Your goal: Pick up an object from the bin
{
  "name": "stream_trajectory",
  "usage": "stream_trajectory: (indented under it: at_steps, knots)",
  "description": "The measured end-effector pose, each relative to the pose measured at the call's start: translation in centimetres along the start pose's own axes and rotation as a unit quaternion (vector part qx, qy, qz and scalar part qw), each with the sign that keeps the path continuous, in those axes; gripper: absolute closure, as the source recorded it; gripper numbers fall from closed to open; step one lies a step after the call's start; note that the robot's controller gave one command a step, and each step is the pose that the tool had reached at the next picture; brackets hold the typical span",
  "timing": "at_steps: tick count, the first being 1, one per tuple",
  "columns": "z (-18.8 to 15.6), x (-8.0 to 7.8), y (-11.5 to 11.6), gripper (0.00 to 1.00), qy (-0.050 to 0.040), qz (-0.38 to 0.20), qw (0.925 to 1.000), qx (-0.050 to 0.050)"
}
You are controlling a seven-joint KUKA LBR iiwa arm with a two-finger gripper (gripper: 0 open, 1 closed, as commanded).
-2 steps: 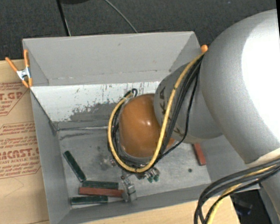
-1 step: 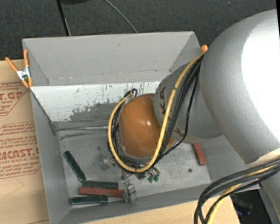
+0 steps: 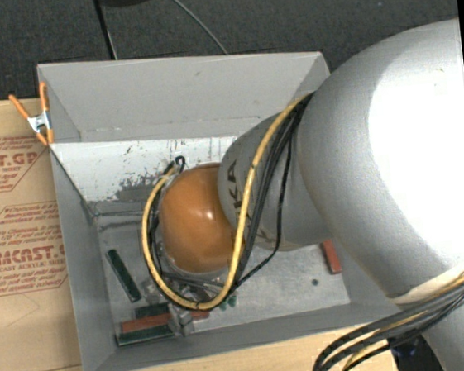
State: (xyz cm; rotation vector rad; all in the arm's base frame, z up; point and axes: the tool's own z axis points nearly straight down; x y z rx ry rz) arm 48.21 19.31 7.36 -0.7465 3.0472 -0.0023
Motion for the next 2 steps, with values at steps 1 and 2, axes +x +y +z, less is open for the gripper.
stream_trajectory:
  at_steps: [1, 2]
  knots:
    - [0.0, 0.0, 0.0, 1.00, 0.0000, 0.000, 1.0000, 0.000]
    - [-15.7, -2.9, -2.6, 1.00, -0.0008, -0.015, 0.9999, -0.001]
